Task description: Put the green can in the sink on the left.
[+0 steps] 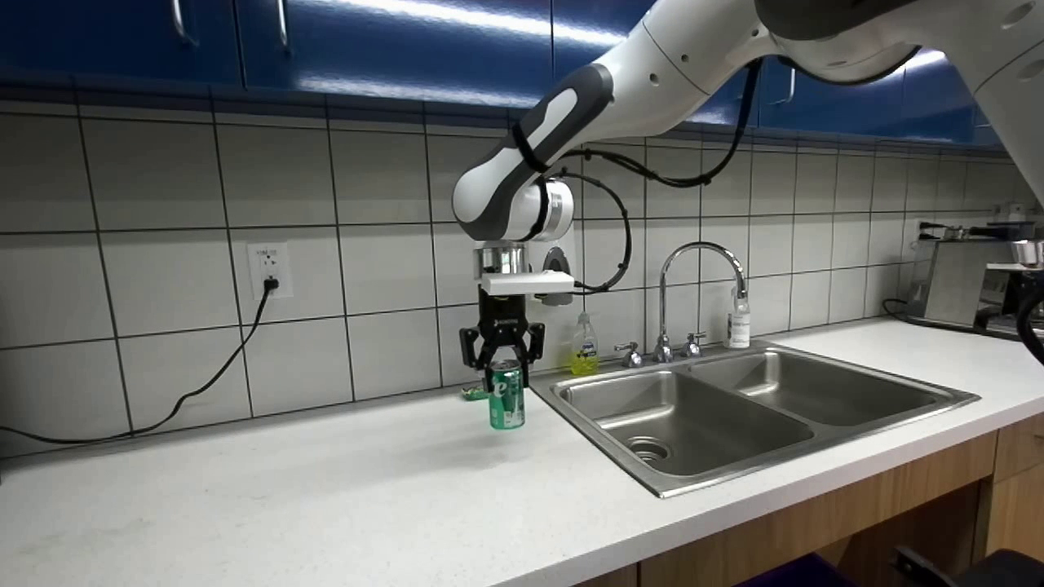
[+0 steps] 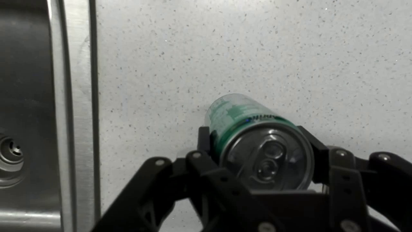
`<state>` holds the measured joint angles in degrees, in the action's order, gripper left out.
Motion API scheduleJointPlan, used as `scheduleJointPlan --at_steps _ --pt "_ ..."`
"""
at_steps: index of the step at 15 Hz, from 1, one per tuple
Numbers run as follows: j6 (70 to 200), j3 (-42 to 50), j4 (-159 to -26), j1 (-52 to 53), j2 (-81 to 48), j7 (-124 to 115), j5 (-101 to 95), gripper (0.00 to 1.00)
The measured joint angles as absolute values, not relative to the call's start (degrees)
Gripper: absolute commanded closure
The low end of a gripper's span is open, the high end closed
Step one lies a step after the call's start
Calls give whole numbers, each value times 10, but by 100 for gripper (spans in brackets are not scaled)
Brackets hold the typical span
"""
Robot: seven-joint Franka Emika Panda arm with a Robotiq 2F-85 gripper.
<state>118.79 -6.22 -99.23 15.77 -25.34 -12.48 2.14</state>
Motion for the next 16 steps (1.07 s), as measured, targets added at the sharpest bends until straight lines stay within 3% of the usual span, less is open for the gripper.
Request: scheduleJointPlan --at_steps 16 --pt "1201 7 -1124 53 -153 -141 39 61"
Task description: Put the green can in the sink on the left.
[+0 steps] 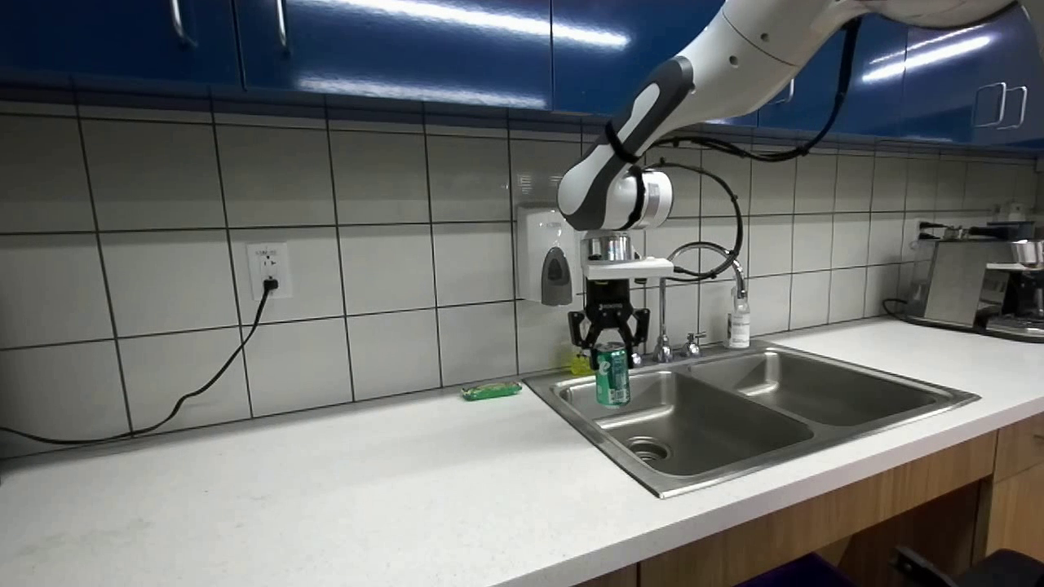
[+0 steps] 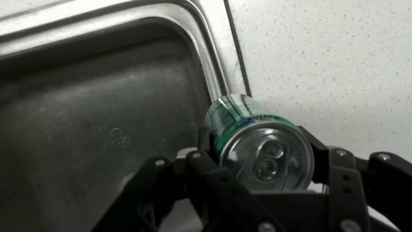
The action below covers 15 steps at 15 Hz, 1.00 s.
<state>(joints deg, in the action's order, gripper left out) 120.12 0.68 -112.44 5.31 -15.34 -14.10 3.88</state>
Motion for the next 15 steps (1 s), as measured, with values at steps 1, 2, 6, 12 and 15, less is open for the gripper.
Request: scheduleJointPlan --at_steps 1,2,6,12,15 --pt "1206 12 -1129 45 -151 -141 43 61" --pt "1211 17 -1132 37 -151 -141 50 61" --pt "1249 38 -1138 -1 -163 -141 82 61" --pt "1325 64 -1129 -53 -229 -139 109 61" --pt "1351 68 -1109 -70 -274 -139 121 61"
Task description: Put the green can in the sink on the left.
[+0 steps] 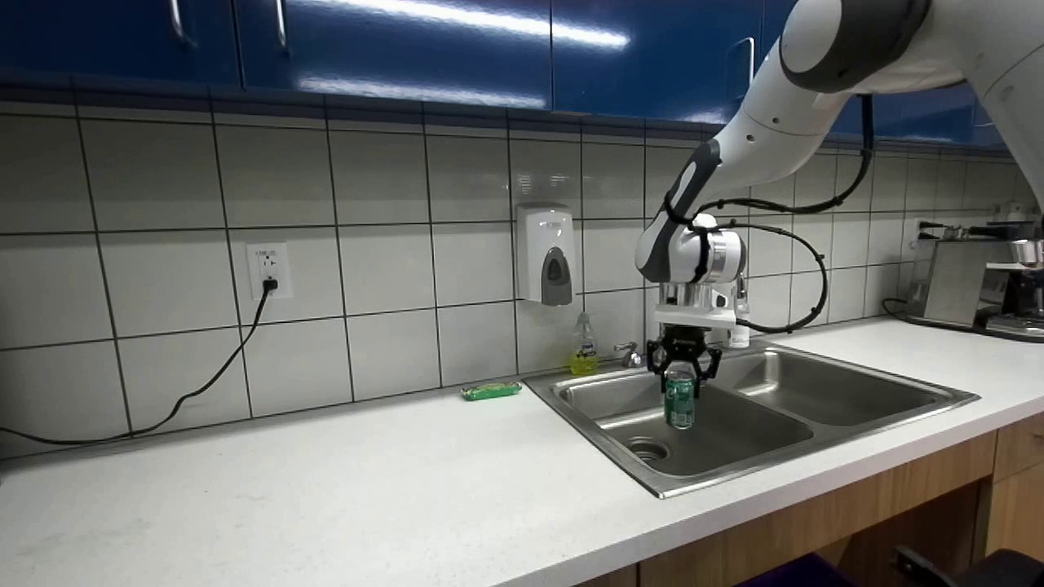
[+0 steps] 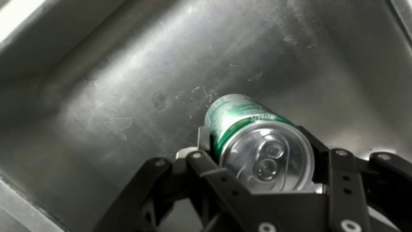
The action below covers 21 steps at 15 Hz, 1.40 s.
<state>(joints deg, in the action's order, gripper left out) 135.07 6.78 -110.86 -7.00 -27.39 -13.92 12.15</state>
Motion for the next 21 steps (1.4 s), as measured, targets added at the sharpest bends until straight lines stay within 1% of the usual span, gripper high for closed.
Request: scheduleJointPlan --at_steps 8,21 --pt "1361 68 -1048 -96 -363 -139 141 61" --pt "1361 68 -994 -109 -442 -139 143 61"
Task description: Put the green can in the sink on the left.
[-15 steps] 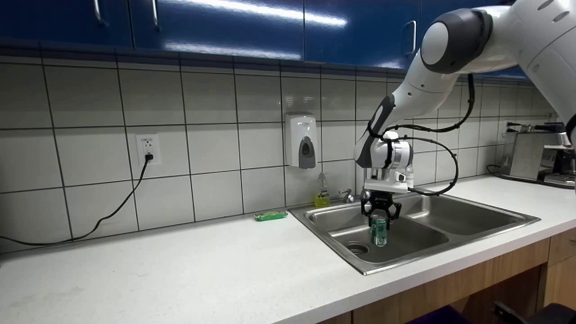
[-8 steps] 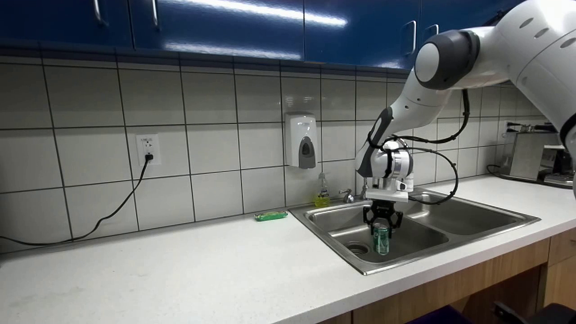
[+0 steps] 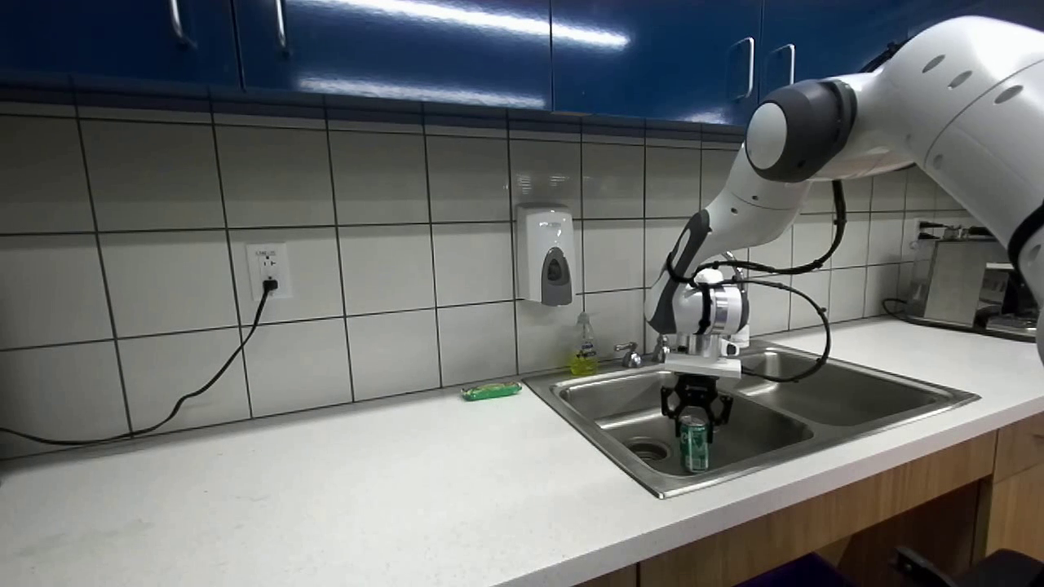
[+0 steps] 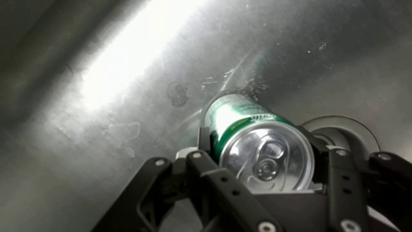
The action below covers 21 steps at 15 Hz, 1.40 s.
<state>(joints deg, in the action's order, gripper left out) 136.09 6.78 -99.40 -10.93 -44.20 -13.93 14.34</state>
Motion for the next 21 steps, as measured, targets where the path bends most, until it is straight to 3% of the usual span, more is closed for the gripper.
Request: scheduleJointPlan --at_steps 2,5,15,21 --pt "1361 68 -991 -111 -444 -139 144 10" --pt "1361 68 -989 -112 -445 -140 144 1" --pt "1357 70 -1022 -106 -353 -136 141 0" --pt "1258 66 -1088 -93 -250 -51 87 0"
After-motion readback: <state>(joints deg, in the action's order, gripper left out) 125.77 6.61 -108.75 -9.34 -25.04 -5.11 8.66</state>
